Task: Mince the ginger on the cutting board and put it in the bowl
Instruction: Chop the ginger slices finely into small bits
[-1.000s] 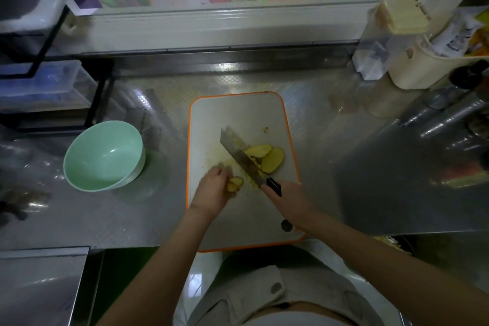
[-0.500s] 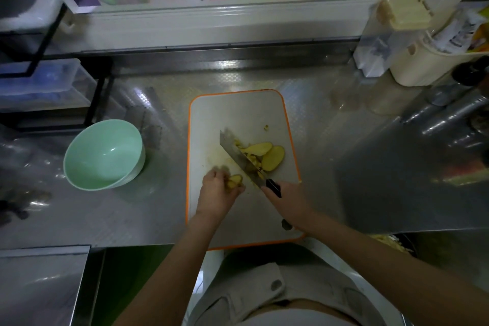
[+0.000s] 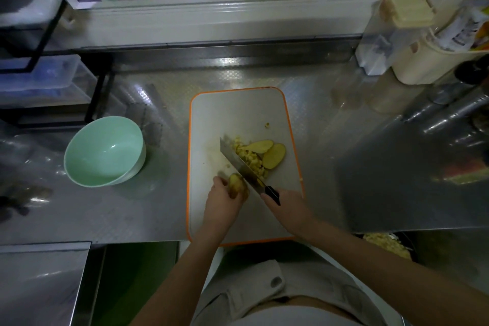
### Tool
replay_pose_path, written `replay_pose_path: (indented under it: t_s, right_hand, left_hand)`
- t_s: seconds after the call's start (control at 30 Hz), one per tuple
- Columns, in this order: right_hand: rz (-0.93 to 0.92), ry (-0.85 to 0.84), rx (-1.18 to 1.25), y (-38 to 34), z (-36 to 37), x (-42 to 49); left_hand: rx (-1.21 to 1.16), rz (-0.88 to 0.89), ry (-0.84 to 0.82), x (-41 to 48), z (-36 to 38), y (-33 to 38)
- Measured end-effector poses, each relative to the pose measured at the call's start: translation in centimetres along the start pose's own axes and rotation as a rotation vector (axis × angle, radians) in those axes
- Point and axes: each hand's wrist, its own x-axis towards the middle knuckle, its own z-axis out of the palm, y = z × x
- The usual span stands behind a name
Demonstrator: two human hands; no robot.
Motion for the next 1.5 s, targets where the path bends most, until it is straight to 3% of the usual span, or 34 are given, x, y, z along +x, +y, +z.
replay_pose_path:
  t_s: [0.57,0.77,1.5]
  right_hand:
    - [0.023,-0.01,-0.007,-0.5,-0.4,-0.6]
    - [0.022,-0.023,-0.025,-1.2,0.1,-1.0]
    - [-0.013,-0.026,-0.013,-1.7,-1.1,-1.1]
  left_hand:
    - [-0.144,-0.034,0.092,0.4,-0.2,-0.5]
    - [-0.197,-0.062,0.032,0.9,0.2,-0.6]
    - [-0.326,-0.107,0.089,1.0,0.9,-0.9]
